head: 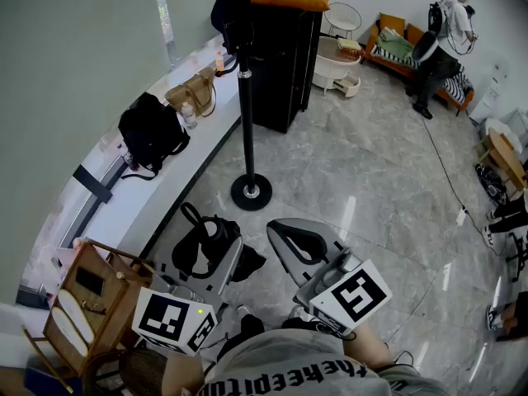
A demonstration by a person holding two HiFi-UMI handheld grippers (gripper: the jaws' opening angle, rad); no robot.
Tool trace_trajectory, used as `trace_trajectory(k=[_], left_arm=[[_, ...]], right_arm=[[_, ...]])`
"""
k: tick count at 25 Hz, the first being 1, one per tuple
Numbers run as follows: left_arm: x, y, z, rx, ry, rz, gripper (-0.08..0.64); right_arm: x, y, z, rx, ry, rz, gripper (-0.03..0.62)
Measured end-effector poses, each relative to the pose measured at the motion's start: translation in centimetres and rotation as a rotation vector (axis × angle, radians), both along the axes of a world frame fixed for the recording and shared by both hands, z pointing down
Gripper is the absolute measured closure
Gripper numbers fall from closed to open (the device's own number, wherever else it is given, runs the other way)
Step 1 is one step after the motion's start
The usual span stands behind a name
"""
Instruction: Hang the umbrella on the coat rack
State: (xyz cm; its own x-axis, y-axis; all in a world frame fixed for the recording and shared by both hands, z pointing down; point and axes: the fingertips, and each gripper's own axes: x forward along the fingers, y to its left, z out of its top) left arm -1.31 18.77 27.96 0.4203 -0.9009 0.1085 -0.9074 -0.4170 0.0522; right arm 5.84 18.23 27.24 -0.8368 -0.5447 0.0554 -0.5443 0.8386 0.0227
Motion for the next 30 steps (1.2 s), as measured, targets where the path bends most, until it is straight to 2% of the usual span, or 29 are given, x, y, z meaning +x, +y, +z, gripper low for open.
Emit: trace_trajectory(k=[5,14,22,30], left_arm=[[-1.0,-0.5,0.2,-0.002,-0.004,0.011,0.316],[-3.0,-1.4,0.1,0.005,-0.012,0.051,0.316],[-4.3,-2.1,1.0,-0.008,-0.011,0.108,0.316],[-4.5,-4.4,2.1,-0.034,0.0,0.117,0.316]], right_arm=[[-1.2,-0.3,-0.3,0.013,-0.023,-0.001,0.581],[-3.3,-1.0,0.4,0.005,0.001,0.038,0.581],[-4.1,-1.6,0.6,0.007,-0.053,0.113,0.58],[-4.0,-4.1,2.2,-0.019,-0.017,0.152,0.581]])
